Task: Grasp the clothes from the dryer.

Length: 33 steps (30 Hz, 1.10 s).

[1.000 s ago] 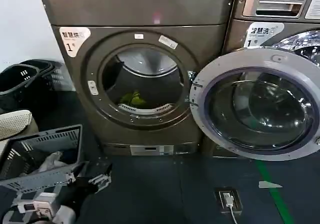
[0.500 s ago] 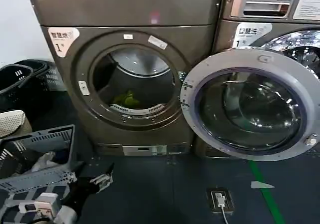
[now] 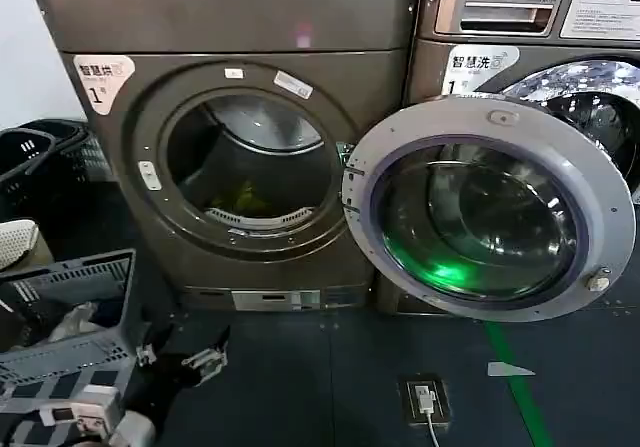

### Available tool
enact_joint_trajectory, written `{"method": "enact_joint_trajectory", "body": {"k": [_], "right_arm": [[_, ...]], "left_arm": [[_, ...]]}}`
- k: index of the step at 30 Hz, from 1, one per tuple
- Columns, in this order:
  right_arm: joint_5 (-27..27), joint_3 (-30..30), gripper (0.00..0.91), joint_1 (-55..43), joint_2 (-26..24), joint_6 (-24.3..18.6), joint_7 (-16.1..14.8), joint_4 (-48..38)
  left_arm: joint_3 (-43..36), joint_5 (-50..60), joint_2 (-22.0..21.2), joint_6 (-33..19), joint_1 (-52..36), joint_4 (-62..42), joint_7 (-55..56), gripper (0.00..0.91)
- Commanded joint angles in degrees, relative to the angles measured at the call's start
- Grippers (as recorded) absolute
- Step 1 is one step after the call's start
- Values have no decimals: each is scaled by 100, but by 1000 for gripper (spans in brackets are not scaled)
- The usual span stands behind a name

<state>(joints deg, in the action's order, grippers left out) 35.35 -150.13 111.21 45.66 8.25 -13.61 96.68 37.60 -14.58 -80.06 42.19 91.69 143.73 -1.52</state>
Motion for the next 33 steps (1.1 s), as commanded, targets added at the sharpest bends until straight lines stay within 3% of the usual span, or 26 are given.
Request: {"method": "enact_joint_trajectory", "body": {"k": [1,33], "right_arm": [[45,0,907,12,11,-80,-27,-3],[221,-199,907,196,70,-252,-130,-59]], "left_arm": [[-33,9,89,281,-69,-66,-4,907],[-211,114,253,281,-289,-186,-41,907]]}}
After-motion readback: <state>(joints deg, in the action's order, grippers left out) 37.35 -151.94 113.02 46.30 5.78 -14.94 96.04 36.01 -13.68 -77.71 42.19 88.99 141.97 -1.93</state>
